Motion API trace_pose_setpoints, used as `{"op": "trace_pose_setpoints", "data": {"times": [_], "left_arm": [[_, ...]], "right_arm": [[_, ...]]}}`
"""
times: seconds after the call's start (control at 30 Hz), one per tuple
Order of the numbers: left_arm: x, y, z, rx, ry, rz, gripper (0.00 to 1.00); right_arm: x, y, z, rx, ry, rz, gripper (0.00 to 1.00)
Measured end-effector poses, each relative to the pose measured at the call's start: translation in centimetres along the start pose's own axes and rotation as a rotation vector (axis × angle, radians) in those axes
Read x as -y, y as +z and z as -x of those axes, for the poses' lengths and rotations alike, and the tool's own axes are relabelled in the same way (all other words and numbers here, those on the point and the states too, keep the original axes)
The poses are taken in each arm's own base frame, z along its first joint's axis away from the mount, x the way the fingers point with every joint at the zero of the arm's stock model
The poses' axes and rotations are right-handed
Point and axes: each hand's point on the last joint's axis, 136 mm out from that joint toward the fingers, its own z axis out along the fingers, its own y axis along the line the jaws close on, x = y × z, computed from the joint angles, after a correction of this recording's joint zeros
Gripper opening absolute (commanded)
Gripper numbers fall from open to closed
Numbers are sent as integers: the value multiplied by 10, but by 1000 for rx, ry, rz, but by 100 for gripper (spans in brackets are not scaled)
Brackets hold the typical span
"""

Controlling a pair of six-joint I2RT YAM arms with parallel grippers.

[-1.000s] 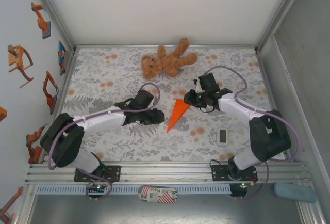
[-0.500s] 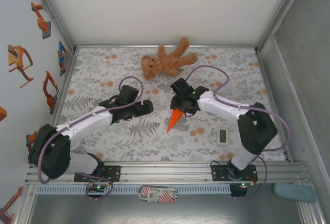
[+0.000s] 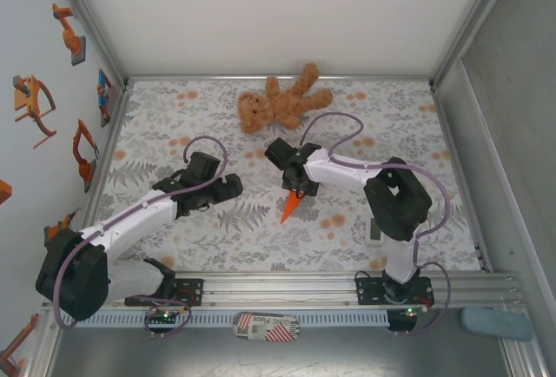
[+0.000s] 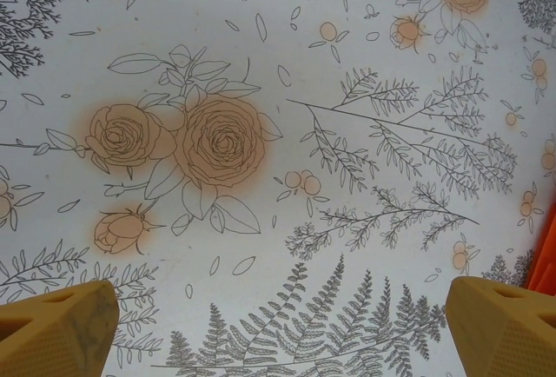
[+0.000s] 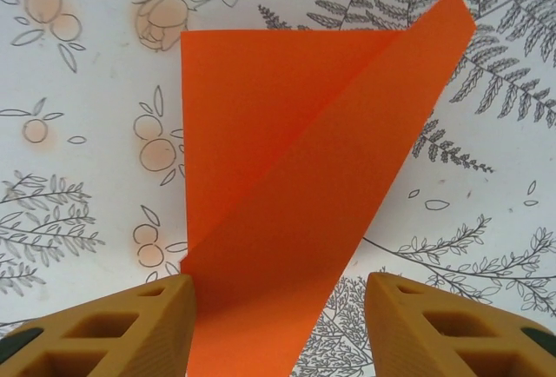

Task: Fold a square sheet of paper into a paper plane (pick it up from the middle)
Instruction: Turn over a paper plane at the center of the table.

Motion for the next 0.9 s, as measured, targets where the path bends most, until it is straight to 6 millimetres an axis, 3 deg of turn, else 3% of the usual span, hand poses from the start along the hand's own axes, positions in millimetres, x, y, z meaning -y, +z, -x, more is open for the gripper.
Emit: {"op": "trace_pose_setpoints", "data": {"times": [0.63,0.9], "left_arm": [[0,1,0,-6,10,-3,96],[-1,4,-3,-20,11,4,96]], "right_arm": [[-12,-11,1,20,6,8,57],[-8,0,-5,1,-2,-27,56]]}}
